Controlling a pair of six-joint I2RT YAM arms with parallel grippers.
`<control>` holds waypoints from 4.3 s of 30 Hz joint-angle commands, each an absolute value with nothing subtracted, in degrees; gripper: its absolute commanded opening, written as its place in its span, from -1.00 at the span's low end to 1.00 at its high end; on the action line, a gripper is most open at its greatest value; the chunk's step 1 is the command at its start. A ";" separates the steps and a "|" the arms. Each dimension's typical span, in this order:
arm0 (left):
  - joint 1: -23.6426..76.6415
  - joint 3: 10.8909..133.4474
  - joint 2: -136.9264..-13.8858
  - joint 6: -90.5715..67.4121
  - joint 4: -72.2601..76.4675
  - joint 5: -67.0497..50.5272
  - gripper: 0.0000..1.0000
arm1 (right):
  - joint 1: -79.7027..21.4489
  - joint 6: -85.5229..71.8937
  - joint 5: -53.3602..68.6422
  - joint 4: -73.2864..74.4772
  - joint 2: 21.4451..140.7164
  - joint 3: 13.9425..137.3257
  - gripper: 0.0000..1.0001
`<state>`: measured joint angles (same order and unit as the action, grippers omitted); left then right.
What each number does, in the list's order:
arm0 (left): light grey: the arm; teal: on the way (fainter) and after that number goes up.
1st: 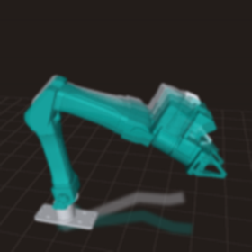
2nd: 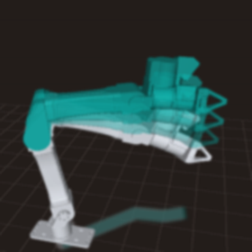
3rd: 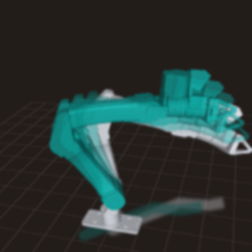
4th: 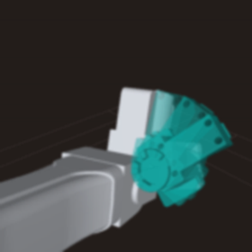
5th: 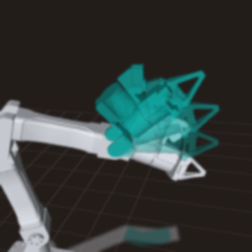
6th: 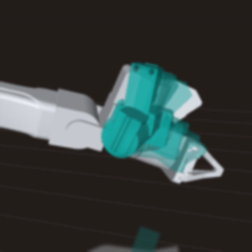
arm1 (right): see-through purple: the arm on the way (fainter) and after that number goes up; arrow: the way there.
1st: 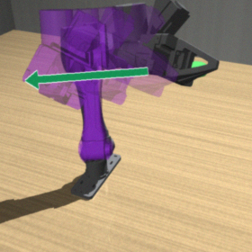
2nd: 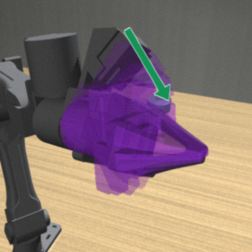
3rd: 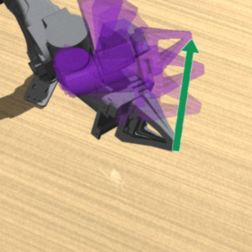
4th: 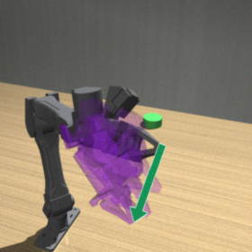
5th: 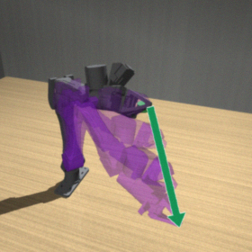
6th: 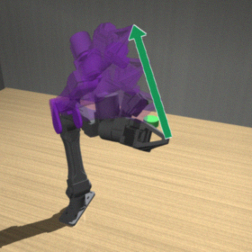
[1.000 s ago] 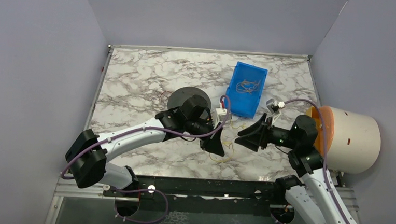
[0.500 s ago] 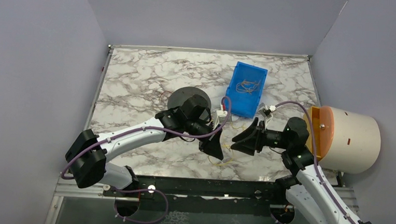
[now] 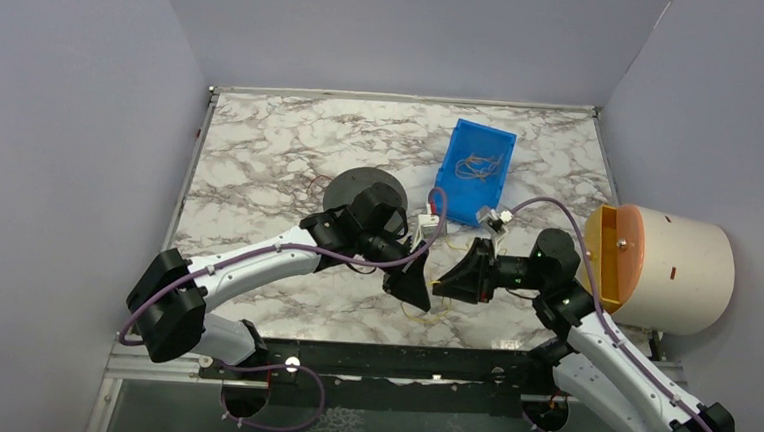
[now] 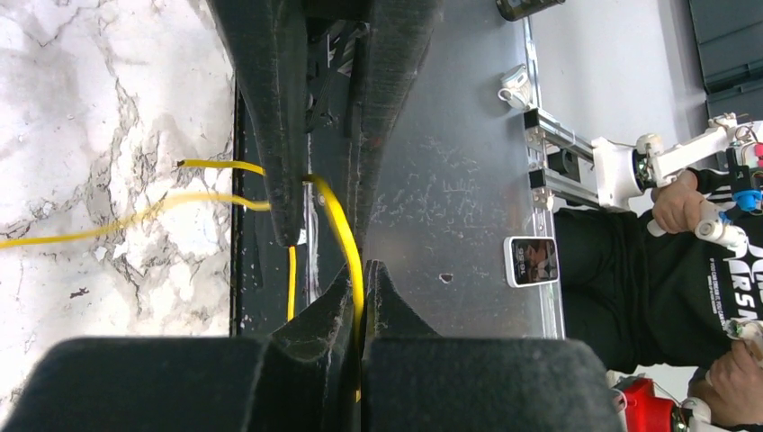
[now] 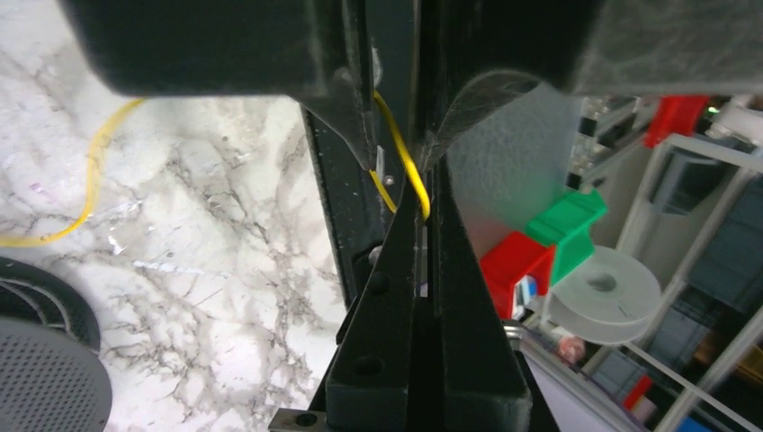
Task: Wrap the cables
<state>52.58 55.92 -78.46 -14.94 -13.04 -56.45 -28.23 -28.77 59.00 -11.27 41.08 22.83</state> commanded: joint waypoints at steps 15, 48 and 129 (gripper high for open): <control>52.47 58.13 -70.81 -10.54 -14.77 -43.56 0.24 | -28.92 -29.20 52.08 -9.59 34.82 23.73 -0.99; 52.35 39.65 -52.77 -34.69 20.78 -23.63 0.61 | -28.91 -45.09 26.02 -12.33 32.94 35.76 -0.99; 52.95 55.46 -62.55 -18.34 -20.41 -56.53 -1.00 | -28.93 -11.15 62.36 10.72 37.99 43.61 0.24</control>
<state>52.62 53.12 -62.04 -20.45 -18.57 -53.30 -28.56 -11.42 54.98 12.21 35.94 43.13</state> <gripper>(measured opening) 0.016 0.628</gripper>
